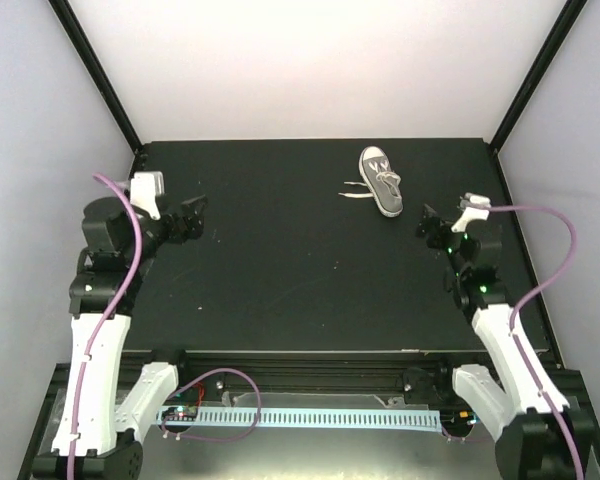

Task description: Tie the shoes

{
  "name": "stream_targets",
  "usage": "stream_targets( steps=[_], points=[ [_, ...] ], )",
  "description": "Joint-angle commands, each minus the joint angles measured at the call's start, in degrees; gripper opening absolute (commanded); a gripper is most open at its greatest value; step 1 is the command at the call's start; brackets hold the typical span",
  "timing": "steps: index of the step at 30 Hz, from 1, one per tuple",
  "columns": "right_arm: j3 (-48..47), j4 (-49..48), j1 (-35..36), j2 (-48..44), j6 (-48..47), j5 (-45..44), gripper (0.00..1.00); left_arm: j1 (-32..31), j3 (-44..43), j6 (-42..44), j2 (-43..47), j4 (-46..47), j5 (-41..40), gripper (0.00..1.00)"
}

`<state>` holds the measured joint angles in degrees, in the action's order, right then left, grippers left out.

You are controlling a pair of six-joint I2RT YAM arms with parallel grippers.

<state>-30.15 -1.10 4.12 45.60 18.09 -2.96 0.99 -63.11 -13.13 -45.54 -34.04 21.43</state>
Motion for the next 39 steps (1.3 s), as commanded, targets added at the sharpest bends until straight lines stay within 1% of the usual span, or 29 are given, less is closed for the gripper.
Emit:
stream_targets(
  steps=[1,3,5,7,9,11,17,19,22,27,29,31,32,33,34,35,37,38,39],
  points=[
    [-6.8,7.8,0.1,9.5,-1.9,11.7,1.0,0.0,8.7,2.2,4.2,2.5,-10.8,0.99],
    [-8.7,7.7,0.2,14.2,-1.4,14.3,1.0,0.0,13.0,3.6,5.5,4.4,-11.0,0.99],
    [-10.6,7.6,0.6,18.6,-2.2,15.5,1.0,0.0,15.1,5.8,5.3,4.2,-8.6,0.99],
    [-13.8,9.3,1.6,24.5,-3.6,13.5,1.0,0.1,16.2,6.2,4.2,3.7,-9.2,0.99],
    [-18.1,12.3,2.4,30.4,-4.4,9.2,1.0,0.0,15.3,6.1,2.7,2.0,-11.4,0.99],
    [-23.4,14.2,2.4,36.5,-4.9,7.9,0.99,0.1,15.0,6.0,1.8,1.8,-12.2,0.99],
    [-37.1,19.2,2.6,53.2,-7.1,8.9,0.87,0.1,16.5,6.1,1.5,2.0,-15.5,0.99],
    [-41.0,20.8,2.5,57.6,-7.5,9.2,0.8,0.1,16.6,6.2,0.9,1.9,-16.2,0.99],
    [-45.2,21.8,2.5,62.4,-8.0,11.1,0.74,0.0,16.5,6.3,-0.1,1.3,-17.1,0.99],
    [-50.5,23.2,2.6,68.2,-8.3,12.9,0.69,0.0,16.5,6.2,-1.0,1.2,-17.6,0.99],
    [-51.9,23.6,2.6,69.7,-8.2,14.0,0.66,0.0,16.5,6.2,-1.4,1.2,-17.2,0.99],
    [-53.5,24.6,2.7,71.0,-8.4,14.9,0.65,0.1,16.4,6.1,-1.8,1.3,-16.7,0.99],
    [-54.1,25.0,2.6,71.5,-8.5,15.1,0.63,0.1,16.4,6.1,-2.0,1.3,-16.6,0.99],
    [-54.8,25.5,2.6,72.0,-8.6,15.1,0.59,0.1,16.5,6.1,-2.1,1.3,-16.6,0.99],
    [-55.4,25.8,2.6,72.4,-8.6,15.1,0.49,0.1,16.5,6.1,-2.3,1.3,-16.6,0.99],
    [-55.9,26.2,2.6,72.7,-8.7,15.4,0.34,0.1,16.4,6.1,-2.6,1.3,-16.6,0.99],
    [-56.4,26.5,2.6,72.9,-8.4,16.1,0.1,0.1,16.2,6.1,-3.0,1.2,-16.4,0.99],
    [-56.1,26.2,2.6,72.6,-7.9,16.9,0.03,0.1,16.1,6.1,-3.3,1.2,-16.4,0.99],
    [-55.7,25.4,2.6,72.0,-7.6,17.9,0.02,0.0,15.9,6.2,-3.4,1.2,-16.4,0.99]
  ],
)
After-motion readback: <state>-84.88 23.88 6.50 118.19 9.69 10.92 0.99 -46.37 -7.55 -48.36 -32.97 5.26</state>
